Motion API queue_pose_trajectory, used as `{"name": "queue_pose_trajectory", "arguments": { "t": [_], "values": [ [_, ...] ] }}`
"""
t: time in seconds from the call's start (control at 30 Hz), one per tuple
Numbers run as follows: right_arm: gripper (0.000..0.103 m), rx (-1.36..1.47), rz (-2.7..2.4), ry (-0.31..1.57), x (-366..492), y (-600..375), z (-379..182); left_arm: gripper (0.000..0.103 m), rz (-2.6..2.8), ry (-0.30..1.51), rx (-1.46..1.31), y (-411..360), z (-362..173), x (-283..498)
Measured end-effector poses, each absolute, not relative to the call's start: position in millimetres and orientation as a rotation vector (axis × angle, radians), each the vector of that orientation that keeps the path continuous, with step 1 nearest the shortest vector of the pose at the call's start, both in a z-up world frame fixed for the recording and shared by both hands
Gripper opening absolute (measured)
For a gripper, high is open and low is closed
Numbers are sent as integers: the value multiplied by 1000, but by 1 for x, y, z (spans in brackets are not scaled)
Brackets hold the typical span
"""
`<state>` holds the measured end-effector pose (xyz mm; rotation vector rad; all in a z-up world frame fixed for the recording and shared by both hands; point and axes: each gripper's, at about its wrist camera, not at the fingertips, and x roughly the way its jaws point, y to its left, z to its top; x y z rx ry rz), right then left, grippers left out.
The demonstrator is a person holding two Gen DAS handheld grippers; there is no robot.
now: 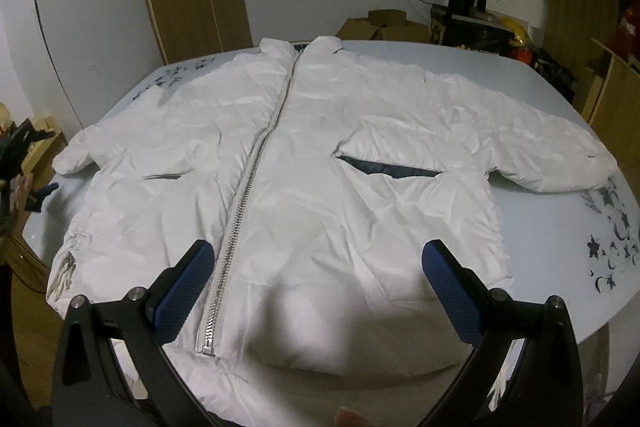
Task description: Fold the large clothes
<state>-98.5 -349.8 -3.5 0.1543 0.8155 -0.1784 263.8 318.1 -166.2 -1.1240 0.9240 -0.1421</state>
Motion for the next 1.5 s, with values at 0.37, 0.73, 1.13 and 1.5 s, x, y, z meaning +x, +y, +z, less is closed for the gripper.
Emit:
{"name": "queue_pose_trajectory", "arguments": {
  "t": [0.37, 0.73, 1.13, 1.5],
  "values": [
    [103, 181, -210, 850, -81, -361, -13, 102, -72, 926, -1194, 344, -199, 317],
    [103, 186, -206, 857, -81, -362, -17, 98, -37, 844, -1257, 385, -202, 365],
    [103, 268, -163, 878, -65, -376, -6, 8, 49, 805, -931, 369, -153, 370],
    [88, 247, 91, 1113, 194, -234, -21, 6, -138, 612, -507, 248, 13, 354]
  ]
}}
